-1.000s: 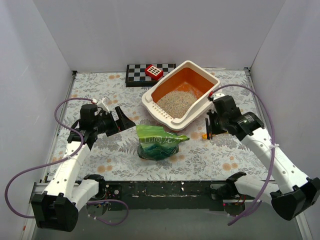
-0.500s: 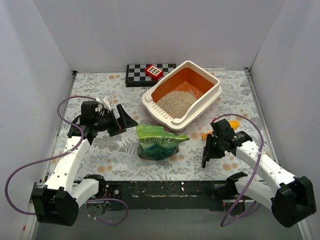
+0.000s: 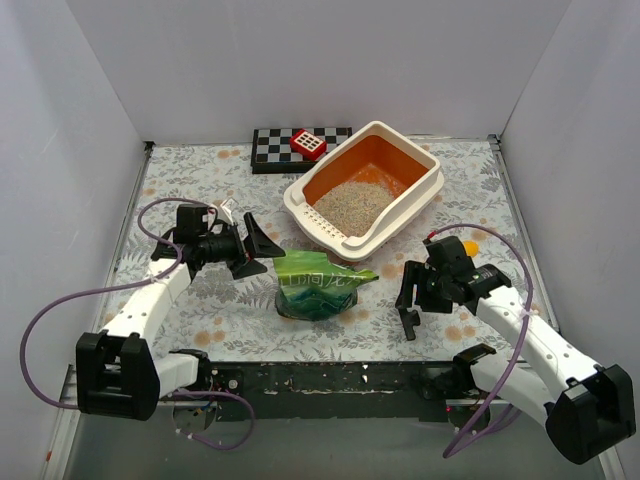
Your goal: Fill the litter box with clean litter
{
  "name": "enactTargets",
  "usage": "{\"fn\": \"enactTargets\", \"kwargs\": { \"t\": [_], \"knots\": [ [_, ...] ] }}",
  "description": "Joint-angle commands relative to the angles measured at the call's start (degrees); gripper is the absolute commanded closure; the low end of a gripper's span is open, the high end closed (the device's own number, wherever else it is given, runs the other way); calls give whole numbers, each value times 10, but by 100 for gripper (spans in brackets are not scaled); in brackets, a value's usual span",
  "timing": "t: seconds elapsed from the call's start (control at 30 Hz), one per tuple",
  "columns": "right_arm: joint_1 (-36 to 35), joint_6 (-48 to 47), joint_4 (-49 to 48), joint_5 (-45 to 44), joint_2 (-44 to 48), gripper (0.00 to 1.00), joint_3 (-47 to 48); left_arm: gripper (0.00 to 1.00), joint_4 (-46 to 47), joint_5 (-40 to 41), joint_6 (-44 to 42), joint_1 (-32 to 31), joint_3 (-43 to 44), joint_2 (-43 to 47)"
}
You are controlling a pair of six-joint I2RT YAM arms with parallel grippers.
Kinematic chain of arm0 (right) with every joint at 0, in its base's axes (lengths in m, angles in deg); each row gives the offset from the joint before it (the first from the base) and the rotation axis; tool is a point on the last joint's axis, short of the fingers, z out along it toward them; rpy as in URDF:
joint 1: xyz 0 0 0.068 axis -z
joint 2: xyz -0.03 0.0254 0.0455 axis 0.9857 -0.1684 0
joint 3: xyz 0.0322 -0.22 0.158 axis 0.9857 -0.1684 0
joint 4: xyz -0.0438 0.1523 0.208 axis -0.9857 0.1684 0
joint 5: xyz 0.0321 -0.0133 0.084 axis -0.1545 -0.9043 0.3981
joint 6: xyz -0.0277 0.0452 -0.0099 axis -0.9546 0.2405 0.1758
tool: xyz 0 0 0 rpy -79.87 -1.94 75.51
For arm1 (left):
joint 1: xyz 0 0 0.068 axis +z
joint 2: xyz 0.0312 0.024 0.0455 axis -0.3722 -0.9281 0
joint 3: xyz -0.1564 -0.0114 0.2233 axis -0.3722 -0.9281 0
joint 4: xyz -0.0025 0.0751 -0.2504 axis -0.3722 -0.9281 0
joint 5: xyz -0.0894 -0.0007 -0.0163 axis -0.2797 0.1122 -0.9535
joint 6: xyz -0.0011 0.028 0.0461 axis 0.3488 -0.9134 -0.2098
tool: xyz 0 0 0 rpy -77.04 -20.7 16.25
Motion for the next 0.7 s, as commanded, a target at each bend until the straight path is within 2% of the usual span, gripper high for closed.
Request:
{"fn": "enactTargets", "kwargs": {
  "t": [0.0, 0.23, 0.5, 0.67],
  "knots": [
    [2, -12, 10, -2, 25, 23, 30, 2, 79, -83, 16, -2, -10, -27],
    [2, -27, 22, -3, 46, 23, 32, 2, 97, -128, -6, -10, 36, -120],
    [2, -46, 25, 4, 62, 23, 25, 2, 56, -163, -52, -30, 130, -222],
    [2, -60, 27, 7, 70, 23, 18, 2, 39, -189, -76, -38, 166, -246]
  ]
}}
